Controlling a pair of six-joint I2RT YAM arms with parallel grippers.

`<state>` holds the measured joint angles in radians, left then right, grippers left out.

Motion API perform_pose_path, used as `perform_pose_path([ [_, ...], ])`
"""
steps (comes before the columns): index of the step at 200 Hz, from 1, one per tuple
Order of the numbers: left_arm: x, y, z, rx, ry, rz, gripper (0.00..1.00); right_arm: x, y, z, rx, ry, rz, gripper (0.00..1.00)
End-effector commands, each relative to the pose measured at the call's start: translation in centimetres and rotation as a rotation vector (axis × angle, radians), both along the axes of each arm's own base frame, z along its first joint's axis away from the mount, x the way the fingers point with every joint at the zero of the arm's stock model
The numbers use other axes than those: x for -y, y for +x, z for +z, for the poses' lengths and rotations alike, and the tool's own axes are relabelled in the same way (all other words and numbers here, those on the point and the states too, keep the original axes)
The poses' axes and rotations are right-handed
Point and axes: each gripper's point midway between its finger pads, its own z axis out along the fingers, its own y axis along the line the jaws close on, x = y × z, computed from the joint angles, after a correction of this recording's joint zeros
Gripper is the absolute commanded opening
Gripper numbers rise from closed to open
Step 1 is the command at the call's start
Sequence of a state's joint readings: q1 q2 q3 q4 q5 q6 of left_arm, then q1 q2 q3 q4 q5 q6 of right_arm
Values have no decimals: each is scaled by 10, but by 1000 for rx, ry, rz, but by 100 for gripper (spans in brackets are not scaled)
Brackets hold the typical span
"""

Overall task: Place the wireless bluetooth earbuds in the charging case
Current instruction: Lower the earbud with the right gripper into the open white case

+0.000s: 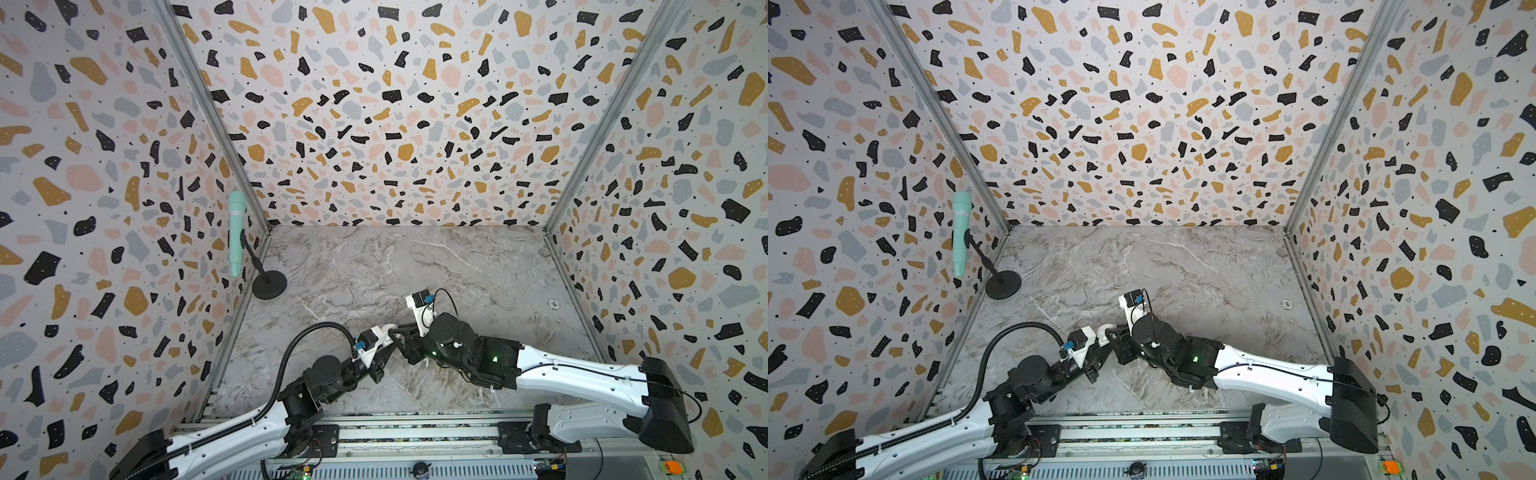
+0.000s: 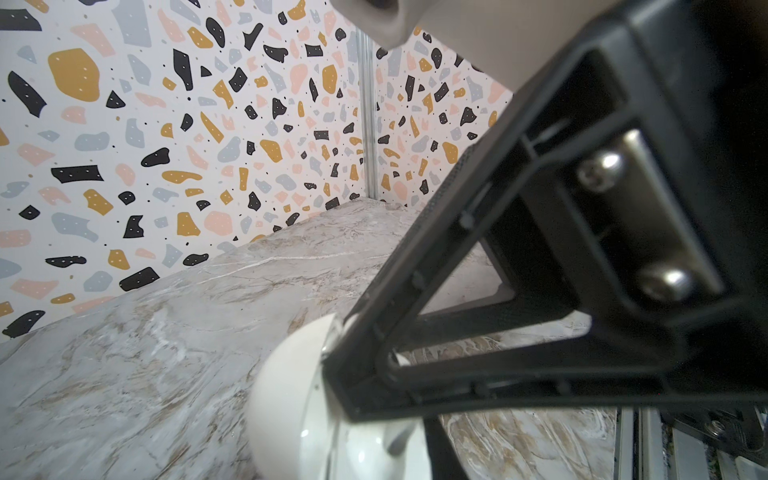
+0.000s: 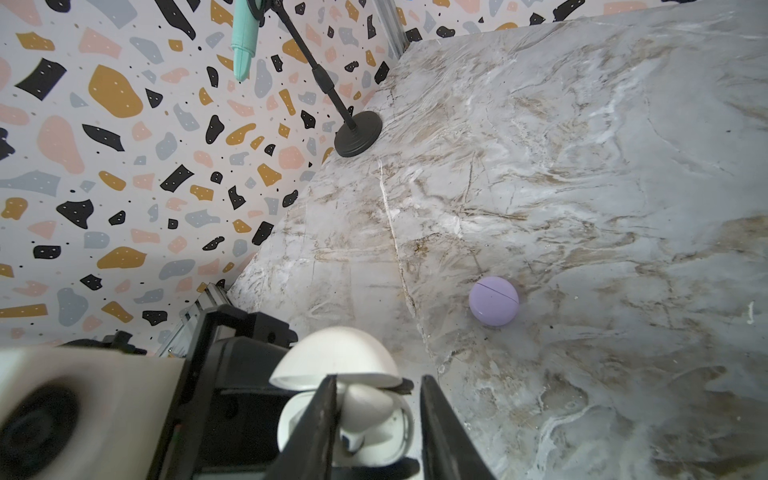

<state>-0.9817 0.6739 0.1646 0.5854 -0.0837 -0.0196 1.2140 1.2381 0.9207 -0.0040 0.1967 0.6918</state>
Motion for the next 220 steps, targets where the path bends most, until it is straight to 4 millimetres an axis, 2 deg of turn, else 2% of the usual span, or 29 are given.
perform_pose_path([
  [1,-1,0,27,58,-75,-1,0,7,-3,12,10,13,-6,37],
  [65,0,0,26,62,-66,-3,0,4,-8,27,27,46,35,41],
  [220,0,0,24,62,-57,-5,0,1,-22,48,49,126,122,41],
])
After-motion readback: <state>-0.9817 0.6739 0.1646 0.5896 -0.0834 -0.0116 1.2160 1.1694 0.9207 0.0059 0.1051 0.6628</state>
